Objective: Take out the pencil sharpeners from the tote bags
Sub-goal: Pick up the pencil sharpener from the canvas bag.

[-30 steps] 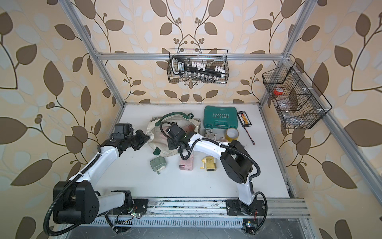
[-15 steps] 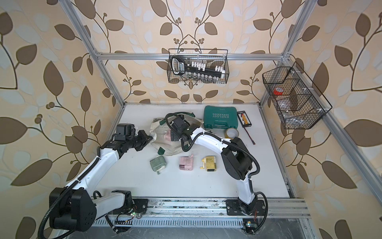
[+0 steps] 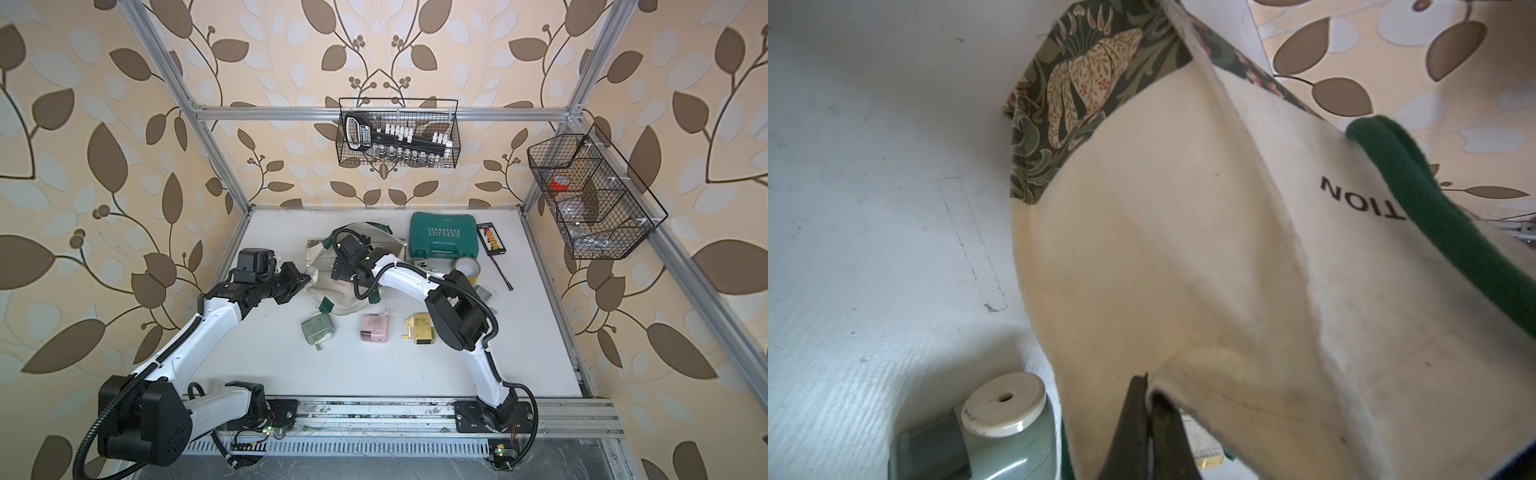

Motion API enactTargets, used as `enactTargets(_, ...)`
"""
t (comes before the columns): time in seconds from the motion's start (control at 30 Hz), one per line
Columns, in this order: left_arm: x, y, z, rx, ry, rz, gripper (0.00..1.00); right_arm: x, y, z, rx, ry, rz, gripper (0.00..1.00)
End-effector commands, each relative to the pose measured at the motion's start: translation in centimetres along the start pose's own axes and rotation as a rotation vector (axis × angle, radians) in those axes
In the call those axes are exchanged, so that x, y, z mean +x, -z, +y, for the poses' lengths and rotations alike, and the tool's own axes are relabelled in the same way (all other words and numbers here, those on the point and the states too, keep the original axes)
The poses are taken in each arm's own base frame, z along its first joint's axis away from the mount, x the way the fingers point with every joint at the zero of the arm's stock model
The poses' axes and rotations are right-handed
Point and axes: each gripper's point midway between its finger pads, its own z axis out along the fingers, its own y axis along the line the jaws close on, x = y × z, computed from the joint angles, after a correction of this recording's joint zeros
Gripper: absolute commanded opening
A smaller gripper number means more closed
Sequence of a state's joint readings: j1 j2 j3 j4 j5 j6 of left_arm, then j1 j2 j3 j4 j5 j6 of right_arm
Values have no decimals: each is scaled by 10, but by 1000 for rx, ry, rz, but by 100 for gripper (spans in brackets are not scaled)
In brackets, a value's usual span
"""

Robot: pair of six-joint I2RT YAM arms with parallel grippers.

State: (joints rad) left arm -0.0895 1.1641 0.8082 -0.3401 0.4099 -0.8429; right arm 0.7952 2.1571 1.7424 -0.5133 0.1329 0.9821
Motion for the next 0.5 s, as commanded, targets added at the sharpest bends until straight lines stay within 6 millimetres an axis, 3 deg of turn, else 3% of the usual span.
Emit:
enactTargets(0.0,2,7,-16,32,-23,-2,0,1,-13,-9,51,-87,-5,100)
enactTargets(0.47,9,3,-17,28,-5,10,0,2,-36,7,70,-71,-29,100)
